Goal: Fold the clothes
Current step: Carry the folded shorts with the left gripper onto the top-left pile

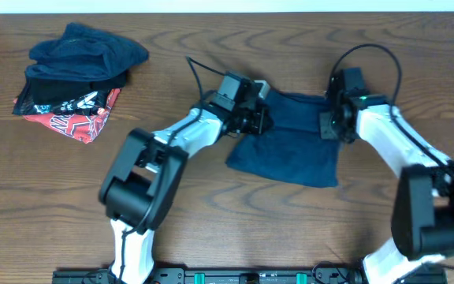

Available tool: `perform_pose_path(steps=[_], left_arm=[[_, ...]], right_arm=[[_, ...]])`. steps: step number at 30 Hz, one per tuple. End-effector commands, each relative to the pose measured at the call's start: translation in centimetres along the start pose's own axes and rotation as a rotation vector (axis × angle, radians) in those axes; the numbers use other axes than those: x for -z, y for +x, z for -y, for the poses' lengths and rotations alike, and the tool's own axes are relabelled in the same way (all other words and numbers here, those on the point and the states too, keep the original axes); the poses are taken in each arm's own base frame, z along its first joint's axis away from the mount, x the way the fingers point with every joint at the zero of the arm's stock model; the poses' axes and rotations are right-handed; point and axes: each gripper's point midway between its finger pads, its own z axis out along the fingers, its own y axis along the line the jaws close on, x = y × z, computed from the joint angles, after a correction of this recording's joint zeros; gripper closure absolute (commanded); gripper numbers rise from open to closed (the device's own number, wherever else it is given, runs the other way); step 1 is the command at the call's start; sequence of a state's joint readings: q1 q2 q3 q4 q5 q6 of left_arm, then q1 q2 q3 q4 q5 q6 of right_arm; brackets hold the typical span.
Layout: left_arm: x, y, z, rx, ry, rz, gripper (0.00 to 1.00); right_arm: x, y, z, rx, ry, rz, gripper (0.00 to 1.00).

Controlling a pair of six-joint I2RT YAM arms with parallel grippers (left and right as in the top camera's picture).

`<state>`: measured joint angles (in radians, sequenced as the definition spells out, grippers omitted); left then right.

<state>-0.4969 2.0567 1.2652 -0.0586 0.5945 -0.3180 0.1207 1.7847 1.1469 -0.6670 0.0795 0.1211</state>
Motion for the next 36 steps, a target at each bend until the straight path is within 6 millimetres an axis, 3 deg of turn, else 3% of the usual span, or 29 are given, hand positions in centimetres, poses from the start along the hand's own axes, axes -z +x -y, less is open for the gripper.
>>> perform_pose_path(steps=[1,5,8,14,17,19,23,27,31,36], left_arm=[[6.6,-5.4,-1.8,-0.109,-0.162,0.189,0.94],[14.0,-9.5,-3.9,-0.205,-0.340,0.342,0.94],[21.7,-13.2,-6.0,-0.223,-0.473,0.503,0.94],[35.7,-18.6,-11.2,-0.170,-0.632,0.804,0.94],[41.7,-19.5,-15.3,-0.143,-0.724,0.943,0.94],[44.0,-19.1,-18.5,-0.086,-0.763,0.995,0.94],[45.6,-16.9,-25.2,0.093,-0.794,1.015,0.94],[44.3,-14.2,-30.3,0.236,-0.776,0.956,0.94],[44.3,-11.7,-32.9,0.321,-0.807,0.904,0.94],[45.4,-9.8,-34.4,0.382,-0.847,0.886,0.93]], right_arm=[[6.6,-4.3,2.7,-0.111,0.015,0.196,0.79],[11.4,-5.2,3.9,-0.096,0.020,0.309,0.77],[13.1,-4.5,4.4,-0.099,0.024,0.327,0.77],[13.1,-3.1,4.5,-0.097,0.028,0.273,0.77],[13.0,-2.7,4.5,-0.096,0.028,0.258,0.77],[13.0,-2.5,4.5,-0.096,0.028,0.252,0.77],[12.9,-2.2,4.5,-0.095,0.029,0.237,0.78],[12.9,-2.1,4.5,-0.094,0.029,0.234,0.77],[12.8,-2.1,4.5,-0.094,0.029,0.232,0.77],[12.9,-2.1,4.5,-0.098,0.029,0.234,0.78]])
